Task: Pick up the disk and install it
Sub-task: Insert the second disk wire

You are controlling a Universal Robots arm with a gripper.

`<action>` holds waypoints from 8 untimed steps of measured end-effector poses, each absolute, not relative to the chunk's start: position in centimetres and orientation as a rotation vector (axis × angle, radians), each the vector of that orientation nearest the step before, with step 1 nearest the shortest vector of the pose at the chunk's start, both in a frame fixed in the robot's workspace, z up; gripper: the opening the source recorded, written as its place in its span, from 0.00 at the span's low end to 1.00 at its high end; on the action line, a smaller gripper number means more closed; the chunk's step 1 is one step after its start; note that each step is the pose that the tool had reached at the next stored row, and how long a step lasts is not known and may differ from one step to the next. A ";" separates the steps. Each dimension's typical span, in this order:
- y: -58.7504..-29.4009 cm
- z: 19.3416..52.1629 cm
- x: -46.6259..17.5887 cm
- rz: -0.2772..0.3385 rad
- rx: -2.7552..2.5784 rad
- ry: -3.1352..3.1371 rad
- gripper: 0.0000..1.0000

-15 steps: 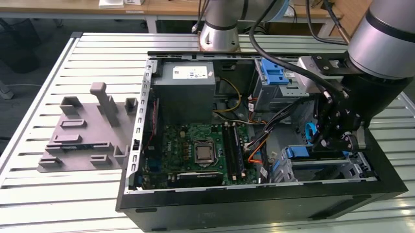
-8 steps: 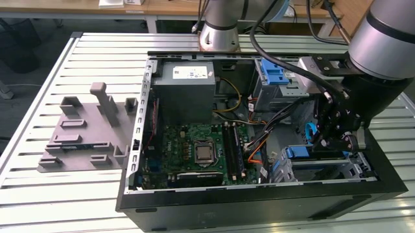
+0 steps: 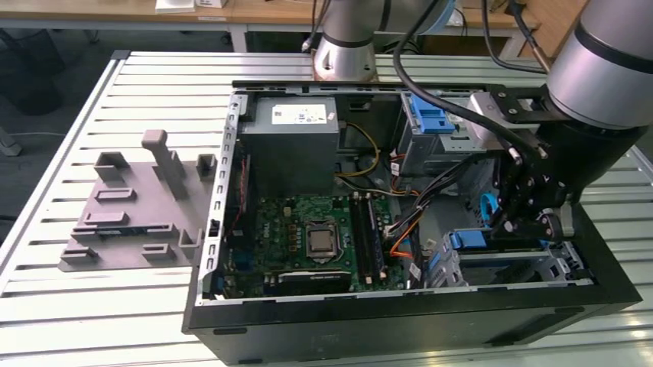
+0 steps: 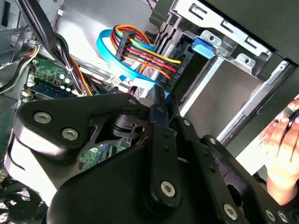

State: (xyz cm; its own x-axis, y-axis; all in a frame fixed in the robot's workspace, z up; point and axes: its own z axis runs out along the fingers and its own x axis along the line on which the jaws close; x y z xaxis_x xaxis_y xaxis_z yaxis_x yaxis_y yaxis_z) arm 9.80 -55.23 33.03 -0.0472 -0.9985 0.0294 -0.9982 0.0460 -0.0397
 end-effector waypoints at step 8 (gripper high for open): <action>-55.2 32.9 9.8 -0.077 -2.164 2.267 0.17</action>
State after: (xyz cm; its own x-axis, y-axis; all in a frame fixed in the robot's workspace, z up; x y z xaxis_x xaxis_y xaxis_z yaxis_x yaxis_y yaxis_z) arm 9.81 -55.23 32.95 -0.0472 -0.9985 0.0295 -0.9982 0.0460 -0.0398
